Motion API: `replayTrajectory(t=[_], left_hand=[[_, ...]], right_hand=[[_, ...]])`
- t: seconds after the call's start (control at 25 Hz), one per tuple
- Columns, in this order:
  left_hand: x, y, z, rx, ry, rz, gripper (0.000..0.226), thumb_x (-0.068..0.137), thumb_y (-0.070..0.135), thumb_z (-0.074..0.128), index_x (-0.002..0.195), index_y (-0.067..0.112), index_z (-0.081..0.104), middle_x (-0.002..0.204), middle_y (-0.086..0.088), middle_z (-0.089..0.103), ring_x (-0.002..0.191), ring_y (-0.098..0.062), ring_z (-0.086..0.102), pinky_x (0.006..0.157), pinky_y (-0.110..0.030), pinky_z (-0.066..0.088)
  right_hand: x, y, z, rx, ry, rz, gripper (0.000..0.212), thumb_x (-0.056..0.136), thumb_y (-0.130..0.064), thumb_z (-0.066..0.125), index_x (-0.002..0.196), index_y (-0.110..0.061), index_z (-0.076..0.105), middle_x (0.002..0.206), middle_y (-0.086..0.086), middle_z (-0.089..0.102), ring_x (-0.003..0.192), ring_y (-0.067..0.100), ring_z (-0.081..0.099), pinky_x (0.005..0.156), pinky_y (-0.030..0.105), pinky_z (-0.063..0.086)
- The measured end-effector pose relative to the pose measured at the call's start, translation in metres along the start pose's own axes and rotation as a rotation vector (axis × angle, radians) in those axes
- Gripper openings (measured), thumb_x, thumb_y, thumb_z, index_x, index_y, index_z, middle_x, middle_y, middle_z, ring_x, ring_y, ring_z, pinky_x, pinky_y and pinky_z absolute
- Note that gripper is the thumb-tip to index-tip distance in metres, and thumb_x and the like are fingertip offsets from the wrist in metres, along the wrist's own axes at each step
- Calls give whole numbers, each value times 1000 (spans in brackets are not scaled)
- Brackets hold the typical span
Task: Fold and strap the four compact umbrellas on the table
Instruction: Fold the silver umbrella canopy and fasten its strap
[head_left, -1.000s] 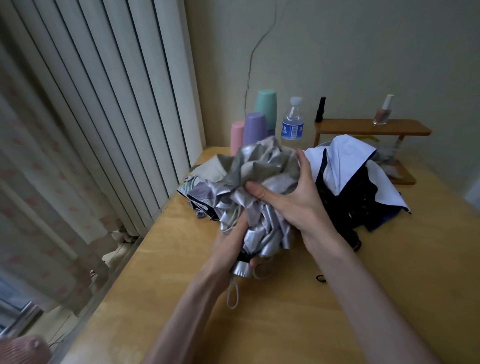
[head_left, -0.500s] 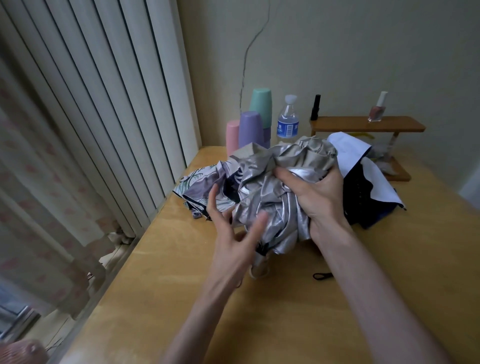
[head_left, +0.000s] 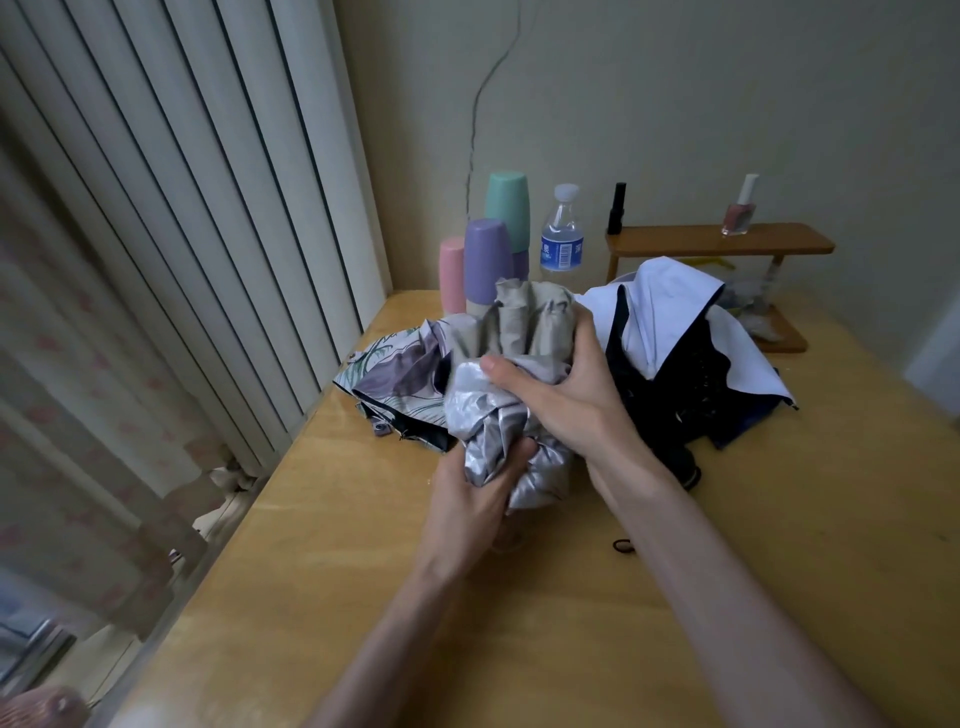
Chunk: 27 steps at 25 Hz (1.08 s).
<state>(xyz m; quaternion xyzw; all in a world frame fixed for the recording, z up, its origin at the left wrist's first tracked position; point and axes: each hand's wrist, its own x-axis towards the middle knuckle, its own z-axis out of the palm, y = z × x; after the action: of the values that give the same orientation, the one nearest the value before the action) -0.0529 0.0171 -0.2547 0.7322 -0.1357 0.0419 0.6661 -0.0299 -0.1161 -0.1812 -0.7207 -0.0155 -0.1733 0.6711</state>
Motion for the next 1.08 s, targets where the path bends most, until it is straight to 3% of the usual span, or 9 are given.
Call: replayTrajectory(t=[0.2, 0.32, 0.4, 0.56, 0.68, 0.76, 0.84, 0.96, 1.08], left_hand=[[6, 7, -7, -163, 129, -121, 39, 88, 47, 68, 98, 10, 75, 71, 2, 72, 62, -8, 64, 56, -24, 50], [5, 12, -11, -167, 135, -151, 41, 88, 52, 66, 100, 13, 75, 80, -3, 77, 68, -17, 70, 60, -29, 55], [-3, 18, -5, -144, 85, -126, 47, 89, 51, 64, 90, 4, 69, 66, -8, 68, 54, -21, 61, 50, -31, 50], [-14, 18, 5, -15, -121, -59, 45, 102, 50, 55, 77, 12, 55, 49, -3, 53, 37, -19, 48, 39, -26, 42], [-16, 15, 6, -67, -96, -143, 45, 98, 68, 57, 104, 24, 68, 85, 6, 76, 75, -15, 72, 71, -35, 61], [-22, 17, 14, -102, 9, -177, 46, 91, 73, 61, 121, 38, 66, 104, 24, 75, 98, 1, 71, 88, -27, 59], [-25, 16, 28, -111, 45, -230, 48, 86, 74, 66, 112, 34, 69, 95, 18, 77, 90, -4, 72, 79, -28, 59], [-24, 14, 34, -159, 61, -288, 67, 85, 80, 65, 108, 17, 68, 84, -15, 75, 65, -25, 71, 58, -37, 58], [-17, 17, 21, -169, 117, -259, 51, 89, 63, 61, 81, 12, 59, 53, -3, 55, 41, -14, 48, 40, -27, 41]], right_hand=[[3, -14, -30, -137, -242, 38, 109, 78, -34, 93, 164, -41, 26, 152, -21, 52, 133, -8, 53, 113, 23, 47], [0, -14, -17, -127, -171, 64, 125, 73, -37, 95, 166, -41, 11, 154, -19, 48, 137, -2, 52, 116, 26, 44], [0, -10, -4, -50, -78, 100, 135, 68, -33, 98, 167, -32, 5, 148, -20, 48, 135, 0, 51, 112, 21, 44], [1, -2, 0, 40, 137, 94, 103, 62, -17, 102, 149, -22, 45, 128, -11, 68, 115, 2, 68, 105, 28, 55], [5, 0, -8, 83, 294, 58, 74, 69, -8, 97, 134, -17, 61, 118, -5, 75, 105, 6, 74, 99, 38, 61], [8, 0, -12, 118, 328, 53, 71, 72, -9, 96, 134, -18, 62, 119, -4, 75, 104, 7, 75, 96, 39, 62], [7, 0, -8, 167, 331, 44, 72, 72, -8, 96, 134, -19, 60, 120, -3, 75, 106, 9, 75, 97, 42, 62], [4, 2, 3, 138, 247, 0, 78, 72, -5, 96, 136, -19, 54, 126, -1, 72, 113, 9, 72, 102, 36, 59], [3, -10, -4, 159, 48, 55, 80, 77, -10, 93, 140, -30, 48, 130, -8, 68, 115, 2, 70, 100, 26, 58]])
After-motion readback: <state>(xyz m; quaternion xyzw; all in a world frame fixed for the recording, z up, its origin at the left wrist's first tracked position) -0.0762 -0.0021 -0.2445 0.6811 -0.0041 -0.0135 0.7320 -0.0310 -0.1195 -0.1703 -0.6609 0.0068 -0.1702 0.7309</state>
